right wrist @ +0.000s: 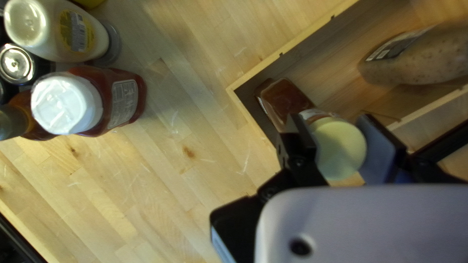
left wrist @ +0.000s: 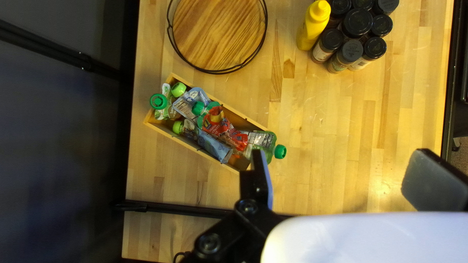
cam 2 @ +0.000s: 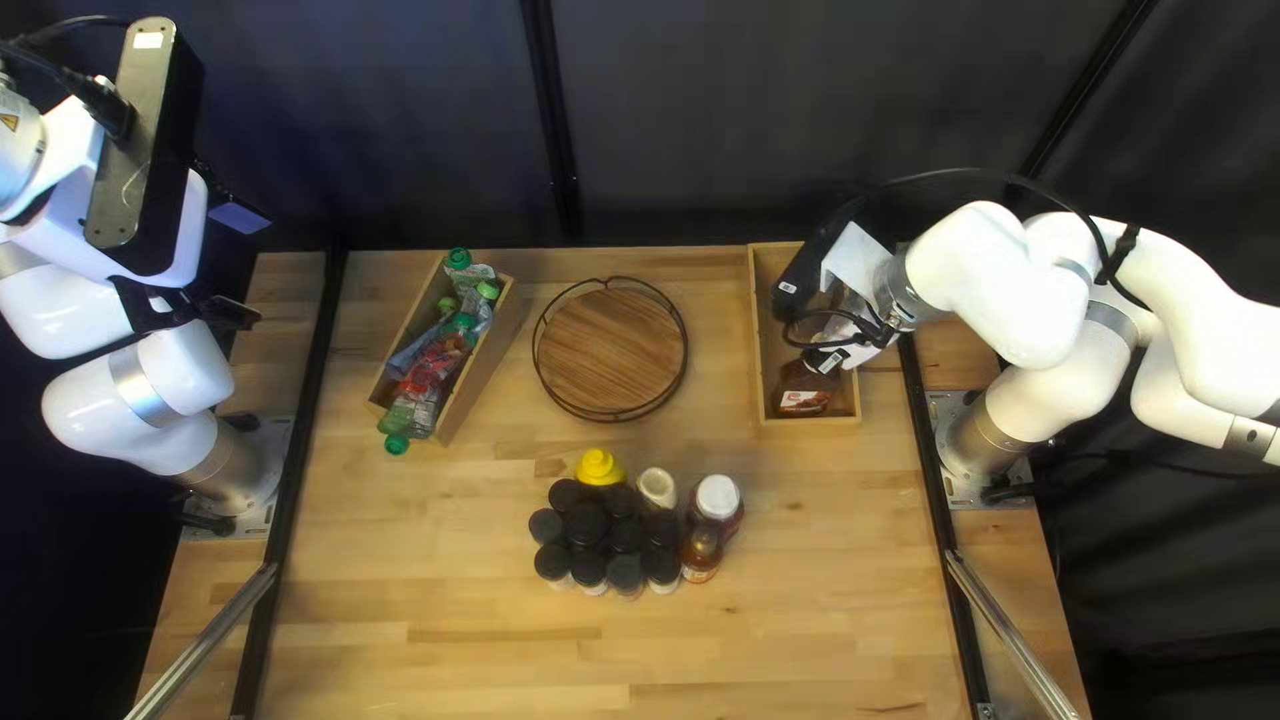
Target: Separate condiments, baby food and spices and place it in 3 different racks/containers
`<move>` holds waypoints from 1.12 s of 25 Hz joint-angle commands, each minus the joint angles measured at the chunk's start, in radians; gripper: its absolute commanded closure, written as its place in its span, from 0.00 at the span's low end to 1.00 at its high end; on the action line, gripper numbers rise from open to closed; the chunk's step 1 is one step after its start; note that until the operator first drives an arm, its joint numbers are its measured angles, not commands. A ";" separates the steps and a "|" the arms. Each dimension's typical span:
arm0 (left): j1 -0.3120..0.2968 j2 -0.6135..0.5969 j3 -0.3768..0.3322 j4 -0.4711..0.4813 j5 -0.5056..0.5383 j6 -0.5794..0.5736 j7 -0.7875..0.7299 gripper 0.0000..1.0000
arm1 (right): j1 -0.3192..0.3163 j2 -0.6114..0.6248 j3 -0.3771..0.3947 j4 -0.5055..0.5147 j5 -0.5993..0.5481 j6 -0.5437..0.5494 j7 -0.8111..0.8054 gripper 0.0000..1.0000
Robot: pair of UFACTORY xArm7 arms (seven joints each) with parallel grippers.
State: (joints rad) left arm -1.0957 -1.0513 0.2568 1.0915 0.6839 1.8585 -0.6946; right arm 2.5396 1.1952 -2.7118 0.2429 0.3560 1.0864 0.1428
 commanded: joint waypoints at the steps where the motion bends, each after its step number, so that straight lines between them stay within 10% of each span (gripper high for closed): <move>1: 0.000 0.000 0.000 0.000 0.000 0.000 0.000 0.00 | 0.023 0.071 -0.001 -0.030 0.003 0.044 0.022 1.00; 7: 0.000 0.000 0.000 0.000 0.000 0.000 0.000 0.00 | 0.025 0.085 0.004 -0.027 0.003 0.058 0.032 0.92; 9: 0.000 0.000 0.000 0.000 0.000 0.000 0.000 0.00 | 0.023 0.069 0.005 -0.021 0.005 0.048 0.027 0.22; 11: 0.000 0.000 0.000 0.000 0.000 0.000 0.000 0.00 | 0.022 0.049 0.002 -0.010 0.006 0.043 0.019 0.00; 22: 0.000 0.000 0.000 0.000 0.000 0.000 0.000 0.00 | 0.008 -0.152 0.010 0.205 0.010 -0.010 -0.044 0.00; 28: 0.000 0.000 0.000 0.000 0.000 0.000 0.000 0.00 | 0.060 -0.512 0.003 0.467 0.050 -0.078 -0.268 0.00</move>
State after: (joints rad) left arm -1.0957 -1.0513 0.2568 1.0915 0.6839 1.8585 -0.6946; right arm 2.5623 0.8540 -2.6994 0.5803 0.3847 1.0368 0.0097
